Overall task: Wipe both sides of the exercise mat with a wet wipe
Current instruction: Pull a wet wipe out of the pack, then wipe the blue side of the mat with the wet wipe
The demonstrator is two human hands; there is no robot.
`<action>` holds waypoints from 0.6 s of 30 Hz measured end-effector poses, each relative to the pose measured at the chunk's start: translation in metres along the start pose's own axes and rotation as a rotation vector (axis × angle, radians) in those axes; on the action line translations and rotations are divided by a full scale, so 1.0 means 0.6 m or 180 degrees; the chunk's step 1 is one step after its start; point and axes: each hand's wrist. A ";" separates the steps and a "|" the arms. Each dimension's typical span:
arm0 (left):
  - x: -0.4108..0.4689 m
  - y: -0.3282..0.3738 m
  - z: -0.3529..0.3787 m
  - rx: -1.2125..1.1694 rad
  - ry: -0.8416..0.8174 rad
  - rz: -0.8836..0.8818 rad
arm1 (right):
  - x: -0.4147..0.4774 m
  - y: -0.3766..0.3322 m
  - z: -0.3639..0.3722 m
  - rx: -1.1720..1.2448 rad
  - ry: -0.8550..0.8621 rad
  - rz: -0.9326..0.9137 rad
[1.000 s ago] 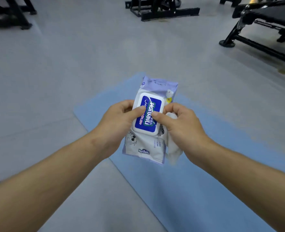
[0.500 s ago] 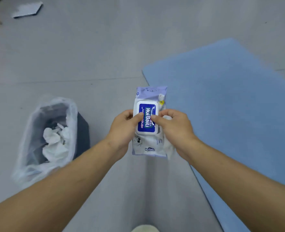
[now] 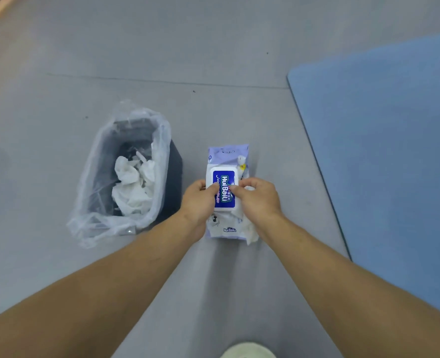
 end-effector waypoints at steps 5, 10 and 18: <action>0.015 -0.003 -0.001 0.0069 0.0243 0.0081 | 0.009 0.007 0.013 -0.0169 -0.0181 -0.0002; 0.010 0.005 -0.003 0.0132 0.0410 0.0505 | 0.010 -0.008 -0.001 -0.0325 -0.0243 -0.0123; -0.054 0.049 0.051 0.0464 0.0347 0.1435 | 0.009 -0.058 -0.076 0.0297 0.0089 -0.0139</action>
Point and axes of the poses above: each hand's wrist, its own x-axis towards the middle knuckle, its own z-axis out of the palm, y = z × x, and after that the axes turned 12 degrees about -z, right-handed
